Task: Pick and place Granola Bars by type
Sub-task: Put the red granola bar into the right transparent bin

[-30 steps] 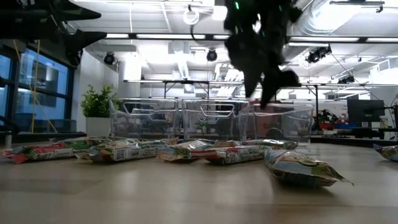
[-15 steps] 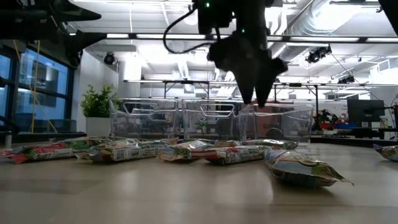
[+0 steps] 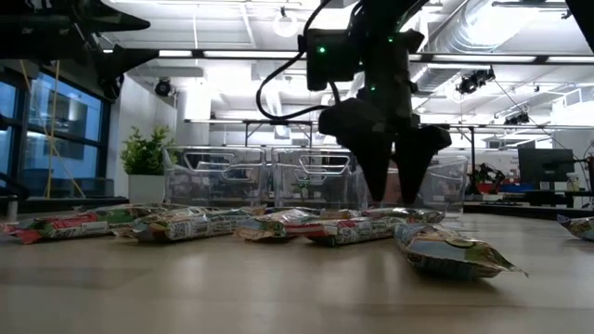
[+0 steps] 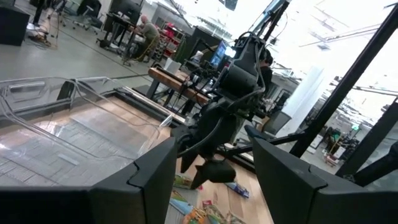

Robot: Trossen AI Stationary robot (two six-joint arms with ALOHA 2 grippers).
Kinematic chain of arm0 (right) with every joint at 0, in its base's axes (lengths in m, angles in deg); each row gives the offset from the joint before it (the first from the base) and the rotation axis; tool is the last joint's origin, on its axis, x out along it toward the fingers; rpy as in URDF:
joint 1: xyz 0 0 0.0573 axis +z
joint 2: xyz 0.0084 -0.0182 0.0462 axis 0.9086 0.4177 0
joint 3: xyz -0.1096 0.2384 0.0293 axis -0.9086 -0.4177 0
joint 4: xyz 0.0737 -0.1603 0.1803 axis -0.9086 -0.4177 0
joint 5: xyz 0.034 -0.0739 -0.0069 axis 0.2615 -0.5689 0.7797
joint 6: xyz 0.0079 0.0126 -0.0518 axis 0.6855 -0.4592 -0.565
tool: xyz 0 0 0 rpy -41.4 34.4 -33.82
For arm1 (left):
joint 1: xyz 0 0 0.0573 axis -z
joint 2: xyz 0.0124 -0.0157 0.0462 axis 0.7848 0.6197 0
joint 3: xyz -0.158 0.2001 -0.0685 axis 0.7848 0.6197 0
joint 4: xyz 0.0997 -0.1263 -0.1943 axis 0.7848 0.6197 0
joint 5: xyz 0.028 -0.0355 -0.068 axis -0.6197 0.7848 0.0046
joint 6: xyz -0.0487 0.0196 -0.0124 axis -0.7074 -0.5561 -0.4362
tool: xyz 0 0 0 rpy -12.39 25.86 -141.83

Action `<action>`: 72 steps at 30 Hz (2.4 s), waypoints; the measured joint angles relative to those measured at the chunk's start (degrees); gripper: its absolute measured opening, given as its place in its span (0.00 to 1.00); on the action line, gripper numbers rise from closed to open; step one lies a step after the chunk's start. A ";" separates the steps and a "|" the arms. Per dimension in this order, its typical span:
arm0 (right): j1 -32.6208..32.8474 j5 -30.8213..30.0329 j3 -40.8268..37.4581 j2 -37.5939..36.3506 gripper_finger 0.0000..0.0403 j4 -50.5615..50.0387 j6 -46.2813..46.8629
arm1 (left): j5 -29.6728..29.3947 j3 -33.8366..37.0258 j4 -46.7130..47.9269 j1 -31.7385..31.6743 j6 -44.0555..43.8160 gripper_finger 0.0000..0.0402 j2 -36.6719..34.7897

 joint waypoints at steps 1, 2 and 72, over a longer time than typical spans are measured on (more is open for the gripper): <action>-0.11 -0.50 -0.11 0.00 0.65 0.02 -0.01 | 0.02 0.00 0.00 0.00 0.00 0.51 0.00; -0.30 -0.90 -0.11 0.00 0.65 -0.23 -0.04 | 0.02 0.00 0.01 0.00 0.00 0.51 -0.01; -1.62 1.68 -4.15 0.76 0.33 6.17 -2.40 | 0.13 0.00 2.51 0.00 0.50 0.51 0.00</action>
